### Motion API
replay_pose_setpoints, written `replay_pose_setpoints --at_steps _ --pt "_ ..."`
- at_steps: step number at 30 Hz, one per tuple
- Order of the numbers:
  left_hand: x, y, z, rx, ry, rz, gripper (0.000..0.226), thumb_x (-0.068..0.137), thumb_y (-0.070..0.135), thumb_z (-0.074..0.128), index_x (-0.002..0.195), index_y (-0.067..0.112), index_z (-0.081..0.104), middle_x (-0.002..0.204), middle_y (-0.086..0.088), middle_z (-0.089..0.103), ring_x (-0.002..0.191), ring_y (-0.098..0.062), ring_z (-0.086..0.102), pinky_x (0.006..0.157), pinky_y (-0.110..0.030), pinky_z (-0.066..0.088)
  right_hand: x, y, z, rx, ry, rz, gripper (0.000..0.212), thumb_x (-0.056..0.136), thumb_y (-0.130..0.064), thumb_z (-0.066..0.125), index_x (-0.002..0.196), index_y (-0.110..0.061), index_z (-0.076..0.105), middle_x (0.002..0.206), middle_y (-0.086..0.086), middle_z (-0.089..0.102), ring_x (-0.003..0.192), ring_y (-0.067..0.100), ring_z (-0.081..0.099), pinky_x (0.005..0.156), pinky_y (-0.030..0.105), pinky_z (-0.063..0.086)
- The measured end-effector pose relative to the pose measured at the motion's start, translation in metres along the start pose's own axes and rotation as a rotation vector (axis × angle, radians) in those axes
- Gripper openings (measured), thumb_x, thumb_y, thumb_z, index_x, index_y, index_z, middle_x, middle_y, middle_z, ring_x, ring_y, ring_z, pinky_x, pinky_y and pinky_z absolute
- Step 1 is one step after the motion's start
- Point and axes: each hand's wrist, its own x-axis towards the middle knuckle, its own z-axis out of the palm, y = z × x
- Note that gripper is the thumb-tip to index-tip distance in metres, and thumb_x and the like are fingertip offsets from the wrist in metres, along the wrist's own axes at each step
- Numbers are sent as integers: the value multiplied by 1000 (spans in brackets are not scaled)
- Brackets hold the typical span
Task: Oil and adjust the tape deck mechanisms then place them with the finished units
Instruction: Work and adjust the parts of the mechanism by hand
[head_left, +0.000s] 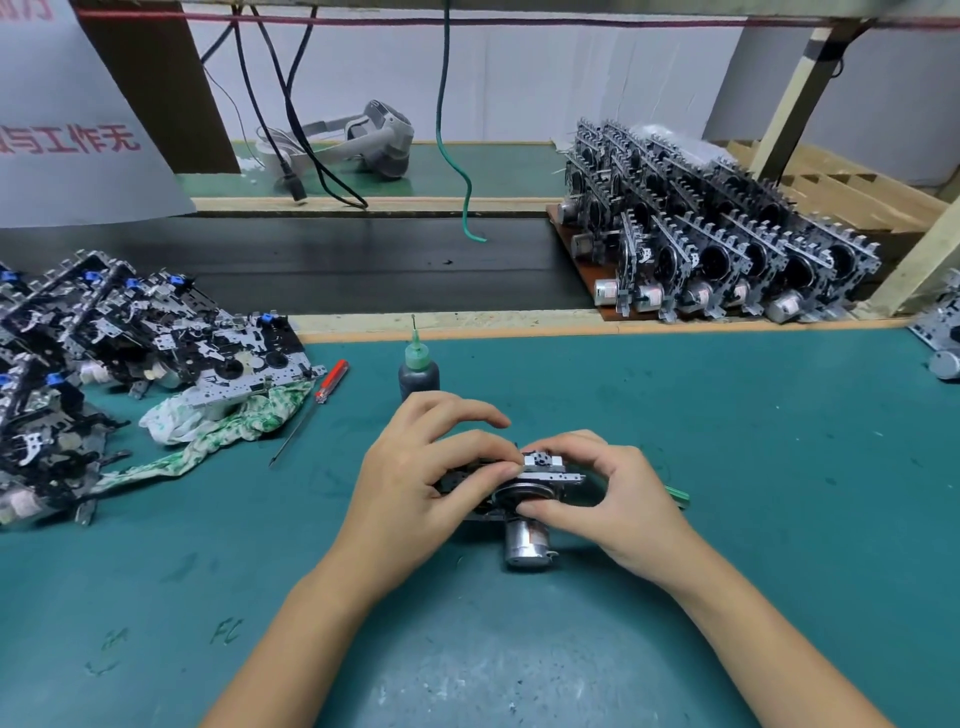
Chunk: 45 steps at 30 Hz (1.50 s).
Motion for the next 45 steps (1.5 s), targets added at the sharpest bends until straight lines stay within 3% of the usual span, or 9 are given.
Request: replay_pose_setpoints --at_steps 4,9,18,21,25,28,32,38,45 --pt "0 0 0 -12 -2 1 20 88 32 59 86 19 73 99 10 66 94 -15 54 87 -22 41 -7 -1 -3 -269 194 -353 45 73 -39 74 115 -31 61 105 -18 64 103 6 57 93 16 39" --pt "-1 1 -1 -72 15 -43 18 85 34 63 87 16 67 94 13 65 94 -13 58 84 -27 45 -6 4 -7 -461 401 -647 18 84 -27 66 90 -13 75 91 -2 70 83 18 58 78 26 48" --pt "-2 1 1 -64 25 -28 19 86 33 62 80 16 66 93 12 65 91 -10 57 84 -22 42 -9 7 -8 -385 337 -596 24 83 -26 62 106 -21 69 97 -2 65 89 13 57 83 23 46" --pt "-2 0 1 -66 24 -42 20 86 34 62 80 16 66 92 13 64 91 -8 58 84 -21 42 -10 4 -12 -111 311 -411 36 83 -24 62 119 -26 61 96 -5 65 88 12 60 83 23 48" --pt "-4 0 2 -48 33 -39 21 86 34 62 80 14 66 90 12 64 90 -9 59 83 -23 44 -6 6 -23 153 375 -108 14 89 -15 61 92 -27 68 71 -1 67 62 6 59 63 16 48" --pt "-3 -1 2 -40 33 -28 21 86 33 61 79 14 66 89 11 63 89 -10 59 81 -26 45 -5 14 -24 -91 209 44 20 84 -8 68 78 -26 72 64 -7 68 58 6 59 61 20 50" --pt "-4 -1 2 -42 30 -32 21 87 34 61 80 15 66 88 11 63 88 -11 59 80 -29 46 -7 17 -19 -460 82 17 10 78 -13 75 82 -22 77 58 -22 59 58 -2 54 60 9 36" --pt "-3 -1 2 -52 27 -34 20 87 33 61 79 16 67 87 12 63 87 -11 59 78 -30 46 -11 14 -17 -467 139 -111 12 74 -6 77 72 -18 76 62 -22 59 56 3 51 62 25 44" --pt "-4 0 1 -50 27 -42 21 87 35 61 78 16 67 84 12 63 85 -10 57 76 -23 43 -12 13 -20 -532 123 -164 10 75 -9 75 74 -19 76 72 -15 69 62 3 56 62 28 50"
